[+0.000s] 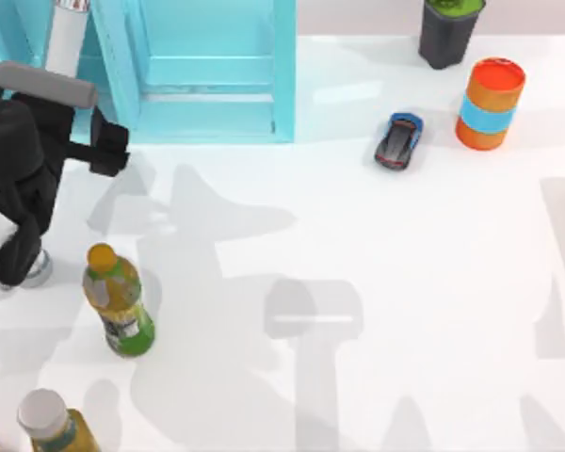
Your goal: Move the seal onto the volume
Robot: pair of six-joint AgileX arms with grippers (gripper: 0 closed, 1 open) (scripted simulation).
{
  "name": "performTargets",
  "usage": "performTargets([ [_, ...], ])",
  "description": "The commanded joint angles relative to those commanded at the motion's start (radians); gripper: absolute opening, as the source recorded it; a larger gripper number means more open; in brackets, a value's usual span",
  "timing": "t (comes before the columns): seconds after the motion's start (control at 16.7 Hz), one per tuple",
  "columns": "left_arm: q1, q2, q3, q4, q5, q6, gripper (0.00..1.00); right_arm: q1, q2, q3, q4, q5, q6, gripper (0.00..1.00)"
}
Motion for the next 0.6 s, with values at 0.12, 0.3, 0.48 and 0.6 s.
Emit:
performTargets([
  [0.12,0.000,0.000,0.000,0.000,0.000,0.000,1.00,0.000,0.000,0.000,0.000,0.000,0.000,1.00],
  [0.3,0.004,-0.001,-0.001,-0.003,0.002,0.000,1.00,0.000,0.000,0.000,0.000,0.000,0.000,1.00],
  [0.48,0.001,0.017,0.050,-0.019,0.006,0.001,1.00,0.000,0.000,0.000,0.000,0.000,0.000,1.00],
  [0.6,0.004,0.055,0.117,-0.043,0.010,0.004,1.00,0.000,0.000,0.000,0.000,0.000,0.000,1.00],
])
